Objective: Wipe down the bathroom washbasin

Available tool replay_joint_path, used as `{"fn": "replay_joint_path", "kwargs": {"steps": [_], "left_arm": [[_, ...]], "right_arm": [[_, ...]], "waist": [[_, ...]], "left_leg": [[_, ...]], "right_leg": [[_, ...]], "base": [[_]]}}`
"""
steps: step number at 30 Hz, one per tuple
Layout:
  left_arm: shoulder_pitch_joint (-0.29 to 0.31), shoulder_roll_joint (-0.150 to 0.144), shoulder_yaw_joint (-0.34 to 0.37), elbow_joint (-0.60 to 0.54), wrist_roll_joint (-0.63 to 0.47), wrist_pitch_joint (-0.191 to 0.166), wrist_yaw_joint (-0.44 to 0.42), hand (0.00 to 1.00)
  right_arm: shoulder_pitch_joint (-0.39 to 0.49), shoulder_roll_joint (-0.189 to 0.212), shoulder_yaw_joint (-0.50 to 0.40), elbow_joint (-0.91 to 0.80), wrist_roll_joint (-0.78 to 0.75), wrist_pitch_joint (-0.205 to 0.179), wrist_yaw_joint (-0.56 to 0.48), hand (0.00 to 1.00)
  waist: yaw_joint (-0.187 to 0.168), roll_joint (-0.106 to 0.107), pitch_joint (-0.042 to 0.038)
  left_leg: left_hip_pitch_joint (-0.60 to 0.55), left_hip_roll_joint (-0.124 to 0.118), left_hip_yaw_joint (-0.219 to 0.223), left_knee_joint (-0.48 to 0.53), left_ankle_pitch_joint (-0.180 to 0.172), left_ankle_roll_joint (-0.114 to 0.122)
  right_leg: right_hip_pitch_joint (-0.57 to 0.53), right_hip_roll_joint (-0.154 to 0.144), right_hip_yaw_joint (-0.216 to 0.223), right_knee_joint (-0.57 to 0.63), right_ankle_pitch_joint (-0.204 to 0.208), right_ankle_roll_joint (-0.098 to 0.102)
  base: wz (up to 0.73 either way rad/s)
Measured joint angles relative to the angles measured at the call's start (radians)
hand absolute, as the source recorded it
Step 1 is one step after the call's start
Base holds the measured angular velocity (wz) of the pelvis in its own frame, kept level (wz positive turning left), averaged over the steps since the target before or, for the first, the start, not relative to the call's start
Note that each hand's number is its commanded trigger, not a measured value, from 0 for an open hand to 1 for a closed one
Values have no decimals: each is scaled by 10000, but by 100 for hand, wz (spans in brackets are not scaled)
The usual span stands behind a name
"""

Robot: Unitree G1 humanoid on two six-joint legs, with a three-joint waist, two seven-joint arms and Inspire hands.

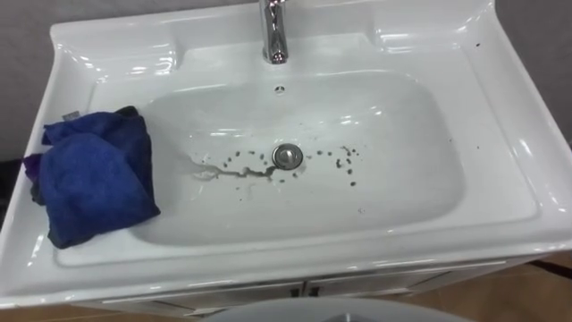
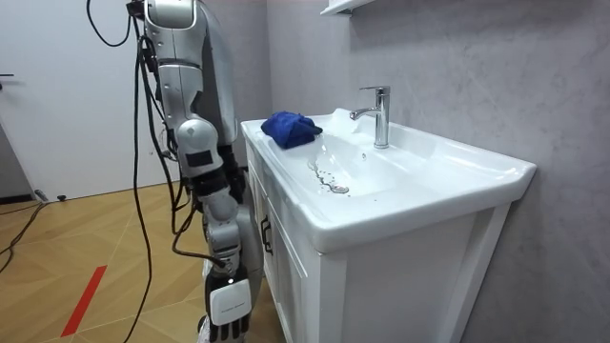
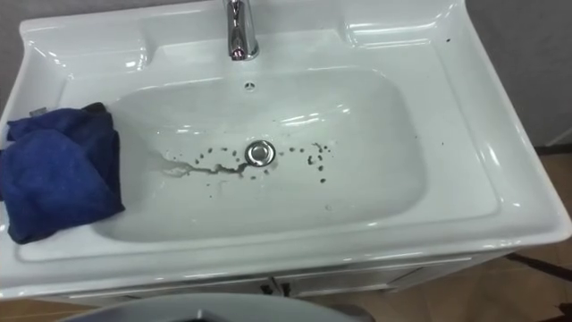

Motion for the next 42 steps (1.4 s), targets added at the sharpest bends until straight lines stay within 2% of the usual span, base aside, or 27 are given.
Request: {"fn": "replay_joint_path", "kwargs": {"steps": [6,12,15,16,18,20,21,24,27,29,30,32,33,36,38,40,42], "left_arm": [[220,-27,423,153,-954,-9,6,0],[399,2,1092,154,-2339,-28,321,0],[537,3,1491,132,-2939,-32,936,0],[549,3,1804,135,-3131,-35,1186,0],[524,22,2279,137,-3404,-67,1559,0],[539,105,2738,142,-3833,-172,2058,0],[541,119,2823,113,-3968,-186,2210,0],[611,147,3590,-109,-4212,-251,3090,0],[624,337,4413,-163,-4422,-524,4111,0],[720,401,4930,-662,-4709,-735,5124,0],[809,407,4970,-883,-4795,-786,5387,0],[933,411,5224,-1755,-5008,-1090,6445,0],[967,411,5299,-1932,-5028,-1189,6701,0],[1028,563,5520,-2764,-4990,-1429,7743,0],[1036,763,5720,-3514,-4987,-1605,8536,0],[1025,1007,5764,-3985,-5031,-1678,9062,0],[1039,1447,5813,-4721,-5154,-1775,9697,0]], "right_arm": [[-12,1,26,48,-3,-1,-2,0],[-154,-21,40,309,-1,-6,0,0],[-166,-33,-33,337,2,-4,-44,0],[-167,-54,-30,340,51,-4,-87,0],[-115,-130,-27,354,137,-4,-89,0],[-107,-278,-9,345,220,-10,-99,0],[-98,-331,-6,336,250,-11,-102,0],[-70,-539,-120,345,389,-32,-223,0],[-73,-630,-152,353,439,-125,-330,0],[-59,-688,-144,338,544,-194,-417,0],[-59,-694,-146,337,576,-204,-439,0],[-58,-716,-134,337,833,-255,-538,0],[-59,-718,-122,338,850,-259,-556,0],[-51,-725,-152,235,884,-400,-577,0],[200,-763,-235,-115,857,-468,-682,0],[311,-831,-439,-447,878,-489,-707,0],[439,-909,-648,-694,1018,-553,-761,0]], "waist": [[13,11,9],[263,36,14],[290,90,8],[369,176,-24],[559,254,-35],[693,316,1],[748,387,-12],[812,474,-19],[876,506,-16],[1092,490,-26],[1116,436,-57],[1352,413,-56],[1389,400,-69],[1505,387,-163],[1595,330,-182],[1646,372,-194],[1611,446,-241]], "left_leg": [[28,-8,-277,1,0,0],[-101,-31,-325,1,0,0],[-178,-50,-397,1,0,0],[-188,-49,-408,12,0,0],[-204,-49,-449,48,1,0],[-202,-50,-473,54,0,0],[-200,-50,-474,54,1,0],[-126,-75,-581,-4,2,-2],[-108,-93,-685,-30,5,-2],[-149,-112,-685,-8,5,-2],[-172,-123,-694,-3,5,-2],[-194,-139,-715,-17,5,-1],[-201,-145,-758,-17,5,-1],[-234,-164,-897,-19,5,-1],[-274,-164,-967,-29,5,-1],[-299,-169,-967,-17,5,-1],[-365,-180,-981,-13,6,0]], "right_leg": [[53,-10,-153,-22,2,-5],[40,-46,-299,-157,3,-2],[34,-62,-431,-161,5,2],[9,-59,-435,-148,5,2],[9,-55,-455,-131,6,1],[37,-63,-517,-100,9,-3],[41,-66,-523,-93,9,-4],[153,-86,-613,-147,8,-2],[204,-105,-698,-157,-10,6],[160,-117,-700,-158,-8,10],[143,-125,-700,-156,-7,14],[105,-134,-700,-153,3,35],[111,-135,-707,-153,7,41],[106,-137,-743,-171,9,45],[43,-133,-767,-199,9,45],[17,-138,-763,-171,13,50],[2,-134,-770,-162,40,76]], "base": [[6],[10],[11],[0],[0],[5],[6],[13],[7],[-3],[5],[2],[4],[6],[0],[0],[7]]}}
